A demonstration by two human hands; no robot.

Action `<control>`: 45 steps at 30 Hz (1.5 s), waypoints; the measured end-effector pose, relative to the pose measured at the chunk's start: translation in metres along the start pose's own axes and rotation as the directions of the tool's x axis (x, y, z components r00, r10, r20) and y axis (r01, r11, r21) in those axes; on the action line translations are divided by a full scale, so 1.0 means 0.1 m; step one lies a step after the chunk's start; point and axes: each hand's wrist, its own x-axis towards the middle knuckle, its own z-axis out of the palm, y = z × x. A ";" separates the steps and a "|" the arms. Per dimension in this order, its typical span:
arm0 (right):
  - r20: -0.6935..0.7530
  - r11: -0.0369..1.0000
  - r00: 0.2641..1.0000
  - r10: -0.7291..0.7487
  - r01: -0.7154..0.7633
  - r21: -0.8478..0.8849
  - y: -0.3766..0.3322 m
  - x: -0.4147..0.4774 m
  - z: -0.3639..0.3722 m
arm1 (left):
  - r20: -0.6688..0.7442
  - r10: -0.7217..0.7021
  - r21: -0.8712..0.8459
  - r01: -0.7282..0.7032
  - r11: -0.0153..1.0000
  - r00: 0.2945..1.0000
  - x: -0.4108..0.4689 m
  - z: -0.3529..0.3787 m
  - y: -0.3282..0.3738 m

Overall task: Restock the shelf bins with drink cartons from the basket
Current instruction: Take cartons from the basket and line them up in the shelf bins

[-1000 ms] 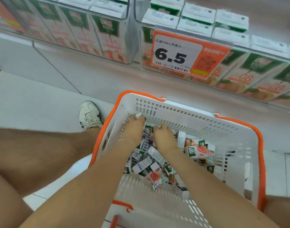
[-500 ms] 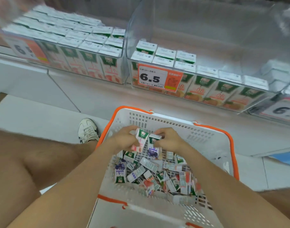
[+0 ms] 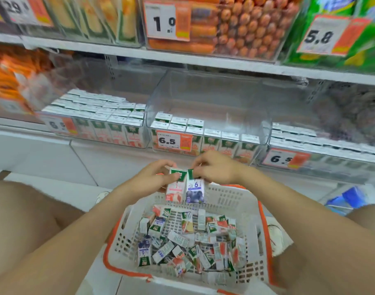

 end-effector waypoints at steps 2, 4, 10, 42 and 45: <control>-0.100 0.998 0.994 -0.045 0.041 -0.046 -0.08 -0.15 -0.22 | -0.023 0.105 0.075 -0.103 0.992 0.994 -0.05 0.08 0.23; -0.236 0.995 0.967 -0.091 0.079 -0.060 -0.15 -0.30 -0.46 | -0.052 0.244 0.147 -0.235 0.961 0.968 -0.07 0.21 0.48; -0.597 0.992 0.796 -0.096 0.125 0.007 -0.03 -0.76 -1.08 | -0.134 0.502 0.203 -0.472 0.858 0.855 0.18 0.72 1.13; -0.444 0.845 0.810 0.383 -0.501 -0.185 1.99 -1.28 -2.03 | -0.112 0.722 0.395 -0.636 0.662 0.682 0.96 2.08 1.76; -0.435 0.820 0.785 0.440 -0.549 -0.160 1.95 -1.26 -2.00 | -0.078 0.707 0.359 -0.641 0.678 0.703 0.93 2.03 1.83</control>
